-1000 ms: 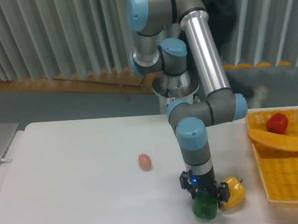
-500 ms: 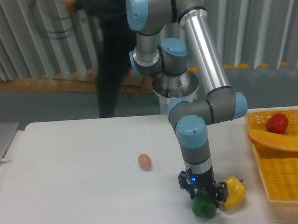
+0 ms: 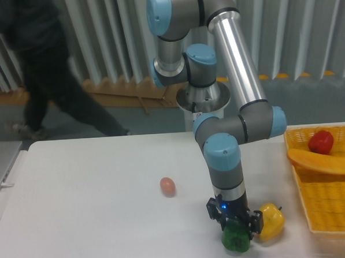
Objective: Place the green peppers in a basket
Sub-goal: 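Close the gripper on the green pepper's stem end, then lift the green pepper up off the table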
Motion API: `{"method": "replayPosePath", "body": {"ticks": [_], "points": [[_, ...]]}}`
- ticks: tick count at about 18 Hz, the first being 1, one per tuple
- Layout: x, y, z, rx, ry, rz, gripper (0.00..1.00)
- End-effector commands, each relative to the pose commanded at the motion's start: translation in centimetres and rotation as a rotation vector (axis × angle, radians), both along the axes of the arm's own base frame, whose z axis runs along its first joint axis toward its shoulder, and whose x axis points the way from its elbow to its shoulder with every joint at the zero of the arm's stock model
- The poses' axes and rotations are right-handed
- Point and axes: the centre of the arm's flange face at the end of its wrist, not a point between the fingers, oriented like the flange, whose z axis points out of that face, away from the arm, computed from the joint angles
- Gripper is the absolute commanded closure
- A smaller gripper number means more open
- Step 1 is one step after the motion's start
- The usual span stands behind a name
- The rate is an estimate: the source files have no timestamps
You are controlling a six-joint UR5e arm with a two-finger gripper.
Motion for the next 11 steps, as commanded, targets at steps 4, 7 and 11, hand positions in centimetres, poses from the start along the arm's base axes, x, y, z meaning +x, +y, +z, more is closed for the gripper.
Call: {"method": "replayPosePath", "body": {"ticks": [4, 7, 11], "points": [[0.4, -1.0, 2.6, 0.027, 0.007, -0.021, 0.48], [0.5, -1.7, 3.8, 0.024, -0.001, -0.068, 0.49], [1.0, -3.0, 6.0, -0.023, -0.013, -0.169, 0.51]]}}
